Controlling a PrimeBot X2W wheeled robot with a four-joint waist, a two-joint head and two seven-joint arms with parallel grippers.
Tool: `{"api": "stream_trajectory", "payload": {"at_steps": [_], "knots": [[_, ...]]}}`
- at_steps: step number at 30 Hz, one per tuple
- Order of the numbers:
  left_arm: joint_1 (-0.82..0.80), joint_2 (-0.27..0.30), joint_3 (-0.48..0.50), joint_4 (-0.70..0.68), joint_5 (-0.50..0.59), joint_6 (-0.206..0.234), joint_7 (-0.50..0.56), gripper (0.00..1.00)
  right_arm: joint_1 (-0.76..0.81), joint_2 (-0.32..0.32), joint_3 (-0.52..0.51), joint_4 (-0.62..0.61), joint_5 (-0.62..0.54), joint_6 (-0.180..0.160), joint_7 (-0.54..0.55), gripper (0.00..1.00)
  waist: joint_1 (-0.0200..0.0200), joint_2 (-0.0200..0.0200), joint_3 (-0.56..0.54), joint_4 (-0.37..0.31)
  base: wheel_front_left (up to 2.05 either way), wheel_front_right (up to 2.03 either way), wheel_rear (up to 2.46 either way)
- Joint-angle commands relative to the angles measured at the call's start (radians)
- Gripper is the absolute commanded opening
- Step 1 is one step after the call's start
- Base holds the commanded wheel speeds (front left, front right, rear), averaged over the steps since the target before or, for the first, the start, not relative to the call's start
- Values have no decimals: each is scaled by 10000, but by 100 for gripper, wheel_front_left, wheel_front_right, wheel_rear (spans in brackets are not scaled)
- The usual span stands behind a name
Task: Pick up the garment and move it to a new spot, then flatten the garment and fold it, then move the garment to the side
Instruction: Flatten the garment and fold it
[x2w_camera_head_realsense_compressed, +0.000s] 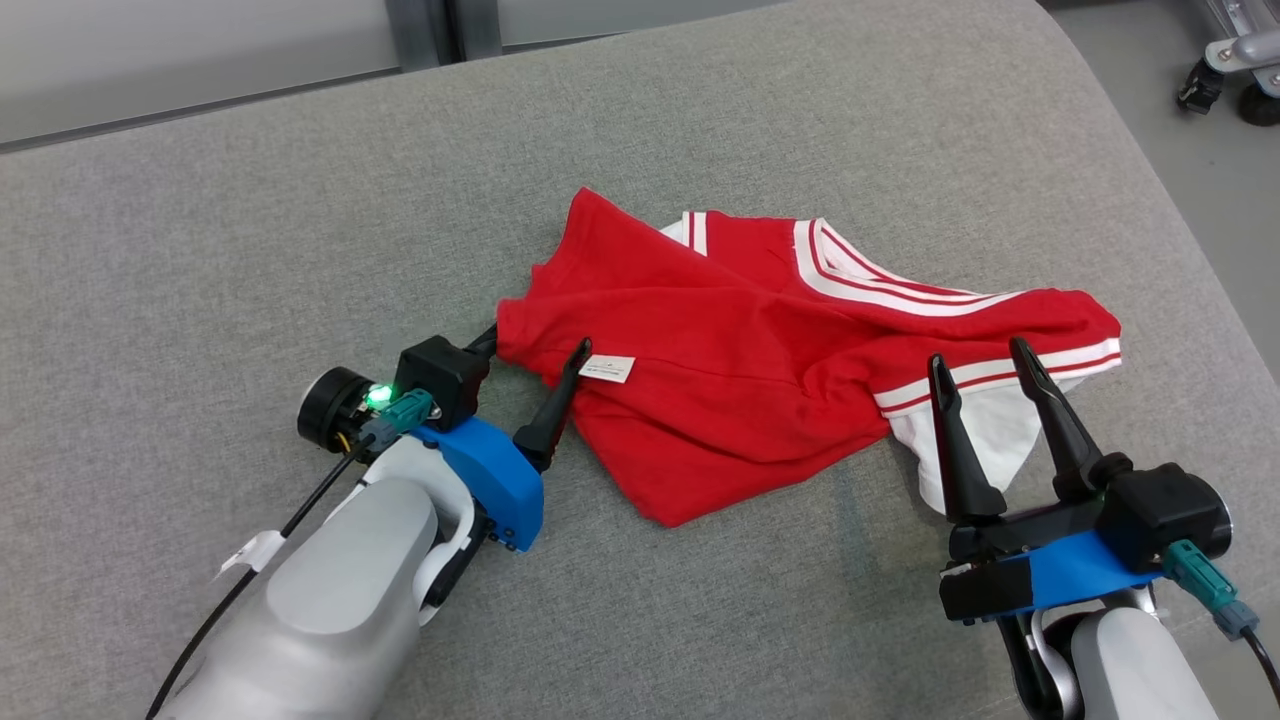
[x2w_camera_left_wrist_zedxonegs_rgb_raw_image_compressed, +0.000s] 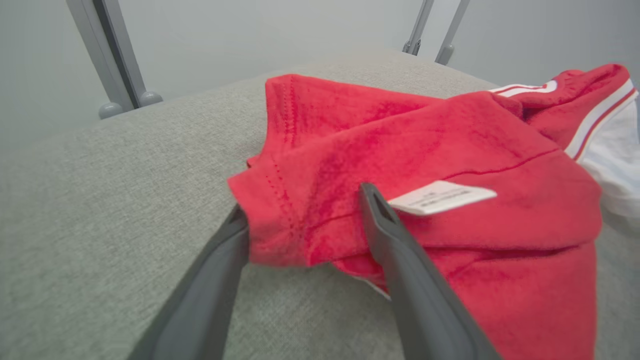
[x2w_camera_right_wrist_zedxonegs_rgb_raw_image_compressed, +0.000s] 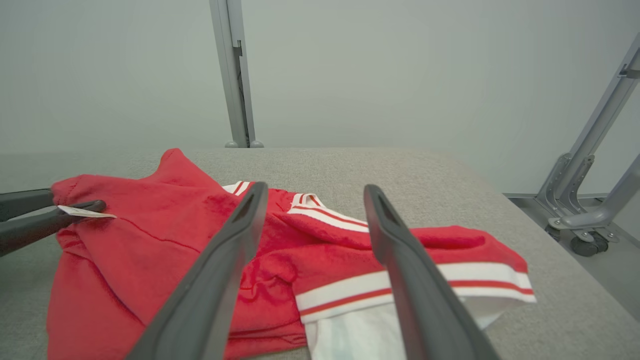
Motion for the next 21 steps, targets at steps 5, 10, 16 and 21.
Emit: {"api": "stream_trajectory", "payload": {"at_steps": [5, 10, 16, 21], "knots": [[-438, -17, -521, 192, -356, -10, -28, 11, -72, -8, -15, -44, 92, 1, -33, 100, 0, -2, 44, -81, 0, 0, 0], [-529, -3, -346, 135, -353, -10, -28, 0, 42, -8, -116, -30, 66, 1, -33, 100, 0, -2, -38, 17, 0, 0, 0], [25, 65, 543, -371, -66, -10, -28, 0, 252, -7, -227, 114, -42, 1, -33, 100, 0, -2, -440, 552, 0, 0, 0], [914, 276, 1815, -1103, 413, 17, -28, 0, 438, -10, -157, 207, -152, 1, -33, 100, 0, -2, -973, 1118, 0, 0, 0]]}}
